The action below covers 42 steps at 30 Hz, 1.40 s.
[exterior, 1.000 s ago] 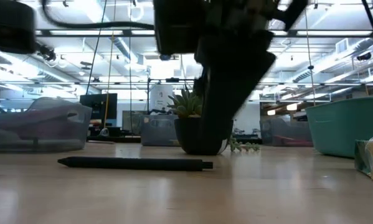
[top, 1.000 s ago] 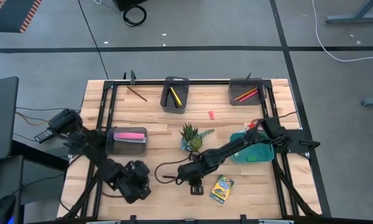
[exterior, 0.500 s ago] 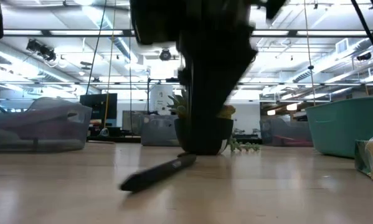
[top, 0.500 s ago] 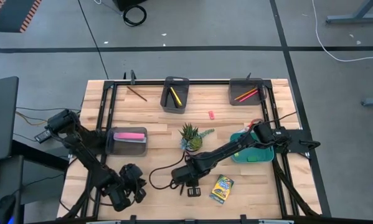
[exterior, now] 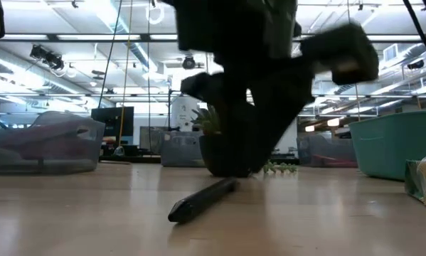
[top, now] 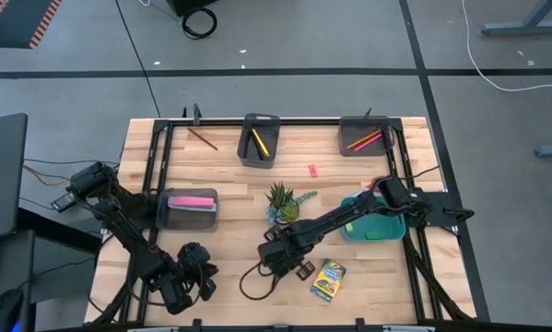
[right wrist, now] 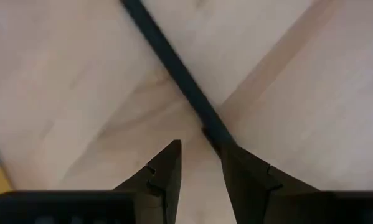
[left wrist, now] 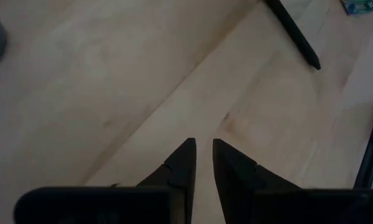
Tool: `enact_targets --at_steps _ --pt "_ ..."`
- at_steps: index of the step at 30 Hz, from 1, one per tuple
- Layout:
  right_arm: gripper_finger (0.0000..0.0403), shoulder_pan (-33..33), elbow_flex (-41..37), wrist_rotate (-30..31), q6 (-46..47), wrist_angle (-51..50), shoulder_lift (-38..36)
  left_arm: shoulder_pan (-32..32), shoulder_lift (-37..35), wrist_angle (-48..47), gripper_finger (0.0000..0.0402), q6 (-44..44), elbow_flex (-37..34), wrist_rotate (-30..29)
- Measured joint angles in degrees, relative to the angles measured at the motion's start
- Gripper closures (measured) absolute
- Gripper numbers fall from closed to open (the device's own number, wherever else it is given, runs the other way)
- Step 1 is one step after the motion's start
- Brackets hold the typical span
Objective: Sort crayons/erasers/pens/pencils in bins
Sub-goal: Put the black pen into the left black bin
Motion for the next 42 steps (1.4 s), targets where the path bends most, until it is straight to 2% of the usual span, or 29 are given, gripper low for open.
enact_targets --at_steps 6,11,25,36,42 --pt "0.0283 -0.18 -2.12 1.11 -4.01 1.28 -0.01 -0.02 0.02 0.62 0.0340 0.00 0.00 -0.10" --pt "0.0283 -0.29 -1.86 1.18 -3.47 2.53 -0.02 -0.02 0.02 1.29 0.0347 -0.02 0.00 -1.00" --pt "0.0283 -0.64 -4.87 -2.84 -2.52 6.84 -0.17 -0.02 0.04 1.22 0.0353 -0.02 0.00 -1.07" --pt "0.0283 -1.67 -3.45 -2.00 -1.94 6.89 -0.05 0.09 0.09 1.26 0.0354 -0.37 0.00 -1.07" --pt "0.0283 -2.87 -2.28 -1.14 -1.97 11.06 -0.05 0.09 0.11 1.33 0.0358 -0.44 0.00 -1.07"
